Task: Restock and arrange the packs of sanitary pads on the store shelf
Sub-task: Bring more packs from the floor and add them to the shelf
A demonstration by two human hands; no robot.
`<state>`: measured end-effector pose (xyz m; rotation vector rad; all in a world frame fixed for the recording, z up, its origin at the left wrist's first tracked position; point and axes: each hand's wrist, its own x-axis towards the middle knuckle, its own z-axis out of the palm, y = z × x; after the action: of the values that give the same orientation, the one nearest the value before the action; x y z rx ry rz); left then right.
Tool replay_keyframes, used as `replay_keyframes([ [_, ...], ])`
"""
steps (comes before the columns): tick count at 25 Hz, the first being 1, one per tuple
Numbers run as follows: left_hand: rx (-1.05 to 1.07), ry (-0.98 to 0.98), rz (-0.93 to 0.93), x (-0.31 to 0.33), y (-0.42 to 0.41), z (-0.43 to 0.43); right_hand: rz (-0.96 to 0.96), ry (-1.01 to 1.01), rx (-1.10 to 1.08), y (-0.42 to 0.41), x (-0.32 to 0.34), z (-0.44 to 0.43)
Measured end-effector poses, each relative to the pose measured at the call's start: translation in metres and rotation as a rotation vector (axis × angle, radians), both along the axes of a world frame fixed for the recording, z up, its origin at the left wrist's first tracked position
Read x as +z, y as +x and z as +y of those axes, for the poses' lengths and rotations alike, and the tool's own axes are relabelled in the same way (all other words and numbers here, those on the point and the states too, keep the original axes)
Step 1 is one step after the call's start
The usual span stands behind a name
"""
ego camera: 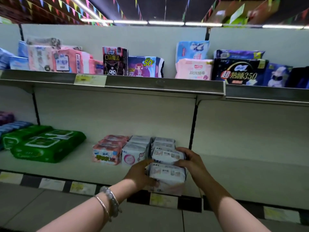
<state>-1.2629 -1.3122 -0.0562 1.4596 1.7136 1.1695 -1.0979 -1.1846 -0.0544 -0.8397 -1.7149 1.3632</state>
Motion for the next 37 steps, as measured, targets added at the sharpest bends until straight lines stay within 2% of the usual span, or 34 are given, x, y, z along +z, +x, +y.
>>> replay_keyframes([
  [6, -0.104, 0.003, -0.005, -0.031, -0.028, 0.045, 0.002, -0.143, -0.008, -0.019, -0.025, 0.042],
  [13, -0.186, 0.047, 0.029, -0.039, -0.055, 0.076, -0.147, -0.046, -0.017, -0.048, -0.046, 0.071],
  [15, -0.187, 0.089, 0.054, -0.038, -0.054, 0.081, -0.272, 0.184, -0.096, -0.047, -0.041, 0.069],
  [17, -0.195, 0.119, 0.072, -0.039, -0.055, 0.089, -0.387, 0.434, -0.046, -0.048, -0.032, 0.063],
  [19, -0.194, 0.145, 0.156, -0.038, -0.057, 0.091, -0.667, 0.605, 0.138, -0.052, -0.033, 0.055],
  [21, -0.246, 0.185, 0.162, -0.030, -0.058, 0.087, -0.945, 0.830, 0.180, -0.054, -0.045, 0.054],
  [24, -0.237, 0.257, 0.227, -0.021, -0.072, 0.092, -0.850, 1.029, 0.088, -0.056, -0.061, 0.060],
  [26, -0.132, 0.291, 0.443, -0.019, -0.092, 0.102, -0.800, 1.120, 0.039, -0.058, -0.064, 0.067],
  [28, -0.036, 0.238, 0.713, -0.019, -0.109, 0.114, -0.804, 1.163, 0.018, -0.060, -0.063, 0.068],
  [30, -0.039, 0.238, 0.845, -0.031, -0.117, 0.124, -0.803, 1.201, 0.004, -0.062, -0.065, 0.069],
  [34, -0.060, 0.216, 0.876, -0.032, -0.114, 0.126, -0.833, 1.205, 0.017, -0.065, -0.061, 0.072],
  [36, 0.006, 0.148, 0.803, -0.028, -0.110, 0.126, -0.861, 1.143, 0.061, -0.067, -0.057, 0.072],
  [37, 0.074, 0.132, 0.708, -0.026, -0.107, 0.125, -0.869, 1.104, 0.086, -0.067, -0.054, 0.071],
])
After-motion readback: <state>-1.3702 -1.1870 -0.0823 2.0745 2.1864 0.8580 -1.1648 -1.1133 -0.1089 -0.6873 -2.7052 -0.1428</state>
